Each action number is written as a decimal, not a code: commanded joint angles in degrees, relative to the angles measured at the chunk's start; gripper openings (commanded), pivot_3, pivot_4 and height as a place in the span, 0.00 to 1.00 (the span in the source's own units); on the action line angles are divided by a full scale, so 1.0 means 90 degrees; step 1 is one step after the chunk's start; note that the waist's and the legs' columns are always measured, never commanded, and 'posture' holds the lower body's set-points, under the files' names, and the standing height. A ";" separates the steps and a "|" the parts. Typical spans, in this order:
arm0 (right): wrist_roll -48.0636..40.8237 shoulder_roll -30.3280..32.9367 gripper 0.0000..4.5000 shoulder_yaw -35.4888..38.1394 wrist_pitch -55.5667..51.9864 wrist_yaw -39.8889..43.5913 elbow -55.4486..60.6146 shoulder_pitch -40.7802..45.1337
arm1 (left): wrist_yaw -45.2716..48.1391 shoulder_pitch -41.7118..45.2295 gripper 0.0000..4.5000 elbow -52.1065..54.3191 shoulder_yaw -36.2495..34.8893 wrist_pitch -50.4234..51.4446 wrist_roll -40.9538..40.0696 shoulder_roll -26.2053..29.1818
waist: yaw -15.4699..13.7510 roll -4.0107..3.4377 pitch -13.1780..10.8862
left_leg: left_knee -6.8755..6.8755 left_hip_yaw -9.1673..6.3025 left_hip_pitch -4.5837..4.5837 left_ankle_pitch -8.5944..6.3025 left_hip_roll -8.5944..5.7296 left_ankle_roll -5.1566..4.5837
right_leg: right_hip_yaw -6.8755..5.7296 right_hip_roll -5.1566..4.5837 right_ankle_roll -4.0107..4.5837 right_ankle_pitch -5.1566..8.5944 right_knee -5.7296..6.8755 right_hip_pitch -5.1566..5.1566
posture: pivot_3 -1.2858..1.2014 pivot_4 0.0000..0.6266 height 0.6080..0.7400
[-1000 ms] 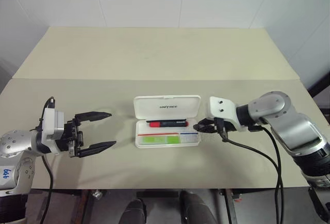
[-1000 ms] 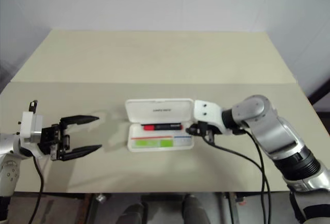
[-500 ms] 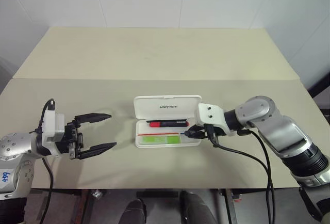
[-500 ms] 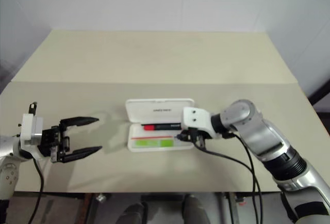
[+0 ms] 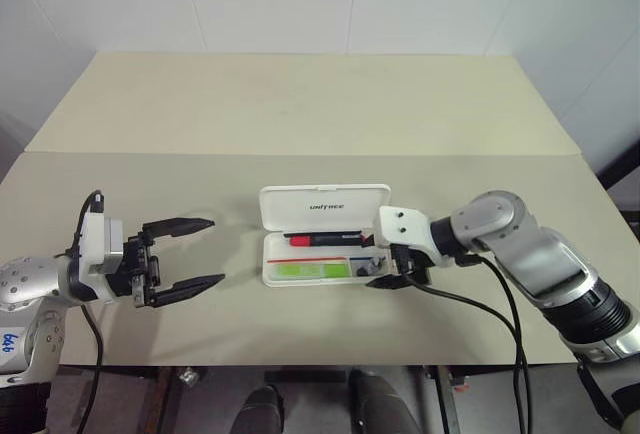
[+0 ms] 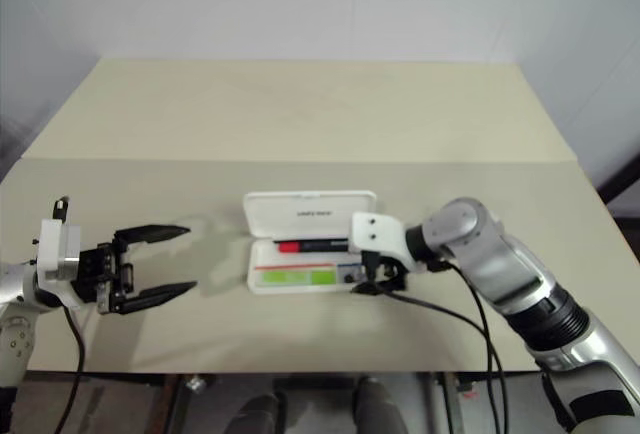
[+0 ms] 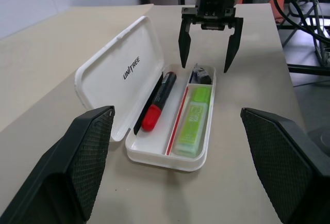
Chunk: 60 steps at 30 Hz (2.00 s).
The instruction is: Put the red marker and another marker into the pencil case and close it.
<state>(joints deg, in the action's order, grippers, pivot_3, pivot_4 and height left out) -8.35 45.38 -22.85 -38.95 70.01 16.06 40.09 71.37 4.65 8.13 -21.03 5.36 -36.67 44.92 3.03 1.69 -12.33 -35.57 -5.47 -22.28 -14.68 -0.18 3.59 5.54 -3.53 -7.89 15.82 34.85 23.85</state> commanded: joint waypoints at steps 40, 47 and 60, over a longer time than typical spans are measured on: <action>-0.2375 -0.0476 1.00 0.3139 0.2790 0.0577 -0.1817 -0.1195 | 0.0529 0.6429 0.00 -0.8846 0.1611 -0.3126 0.3095 -0.0913 | -0.0046 0.0003 0.0001 | -0.0053 -0.0011 0.0003 0.0000 -0.0009 -0.0001 | -0.0010 0.0005 -0.0017 -0.0007 0.0048 -0.0018 | 0.52 0.24 1.00; -0.2437 -0.0263 1.00 0.3455 0.3128 0.1082 -0.2584 -0.1211 | 0.0889 0.6781 0.00 -0.9097 0.1888 -0.3130 0.3587 -0.1462 | -0.0118 0.0003 0.0000 | -0.0062 -0.0012 0.0003 0.0001 -0.0013 -0.0001 | -0.0010 0.0004 -0.0021 -0.0006 0.0060 -0.0019 | 0.52 0.24 1.00; -0.2378 0.0098 1.00 0.3660 0.4097 0.2162 -0.4390 -0.0691 | 0.2278 0.6883 0.00 -0.8888 0.2281 -0.3445 0.3750 -0.1881 | -0.0113 0.0003 0.0000 | -0.0068 -0.0011 0.0006 0.0002 -0.0014 -0.0002 | -0.0007 0.0005 -0.0022 -0.0006 0.0070 -0.0018 | 0.52 0.24 1.00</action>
<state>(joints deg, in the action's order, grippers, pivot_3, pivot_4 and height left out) -29.40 44.81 7.87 -3.54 86.92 -22.85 32.44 86.05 65.31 -74.13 -1.23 -24.07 -2.45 27.97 2.01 1.71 -12.33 -36.20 -5.57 -22.22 -14.65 -0.31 3.57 5.48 -3.49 -8.09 15.77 35.48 23.69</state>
